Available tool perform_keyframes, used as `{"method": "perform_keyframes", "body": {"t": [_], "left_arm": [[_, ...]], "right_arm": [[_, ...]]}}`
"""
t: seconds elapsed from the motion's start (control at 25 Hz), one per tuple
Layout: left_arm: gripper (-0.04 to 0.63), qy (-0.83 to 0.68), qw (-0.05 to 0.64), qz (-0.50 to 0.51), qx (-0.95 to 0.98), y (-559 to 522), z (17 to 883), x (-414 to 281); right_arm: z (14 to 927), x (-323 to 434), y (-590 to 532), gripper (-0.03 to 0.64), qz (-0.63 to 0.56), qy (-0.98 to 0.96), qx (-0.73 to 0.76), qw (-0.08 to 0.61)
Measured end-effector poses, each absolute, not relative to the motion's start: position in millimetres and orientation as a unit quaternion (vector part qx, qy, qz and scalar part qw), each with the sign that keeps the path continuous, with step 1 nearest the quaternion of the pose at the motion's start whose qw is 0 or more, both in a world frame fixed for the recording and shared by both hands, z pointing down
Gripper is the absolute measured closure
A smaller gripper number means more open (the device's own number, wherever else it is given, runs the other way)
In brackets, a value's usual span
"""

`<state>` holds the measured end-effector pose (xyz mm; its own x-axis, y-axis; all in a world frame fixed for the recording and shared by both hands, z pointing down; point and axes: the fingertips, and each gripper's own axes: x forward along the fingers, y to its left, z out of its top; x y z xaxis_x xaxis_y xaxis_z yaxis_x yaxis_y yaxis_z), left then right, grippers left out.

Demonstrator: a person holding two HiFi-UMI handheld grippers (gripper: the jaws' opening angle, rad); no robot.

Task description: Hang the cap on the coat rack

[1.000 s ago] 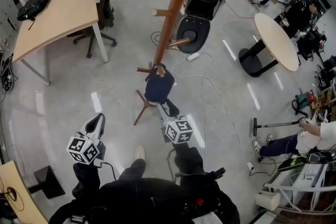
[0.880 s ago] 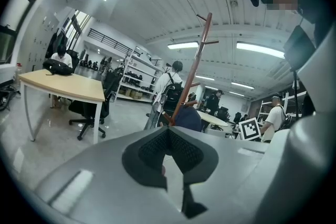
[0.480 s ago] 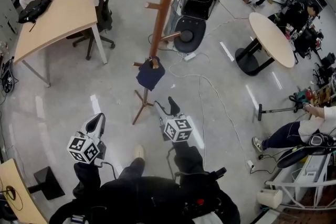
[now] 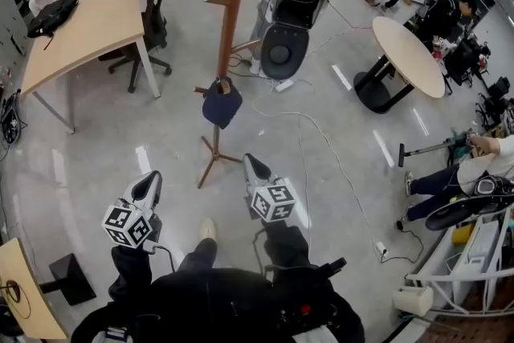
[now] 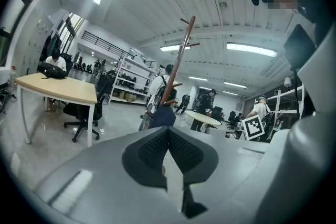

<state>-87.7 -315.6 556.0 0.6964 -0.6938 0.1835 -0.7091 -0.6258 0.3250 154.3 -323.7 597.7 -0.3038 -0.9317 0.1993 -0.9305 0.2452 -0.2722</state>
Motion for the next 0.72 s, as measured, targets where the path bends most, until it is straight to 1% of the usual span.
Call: {"method": "perform_keyframes", "body": {"t": [0.32,0.72], "left_arm": [[0.593,-0.37,0.17,0.015,0.913,-288,538,-68],[0.594,-0.348,0.139,-0.003,0.927,-237,508,-48]], "right_arm": [[571,152,-284,0.615,-0.147,0.802,-0.579,-0.012],[534,153,-226,0.615,-0.124,0.812,-0.571,0.011]]}}
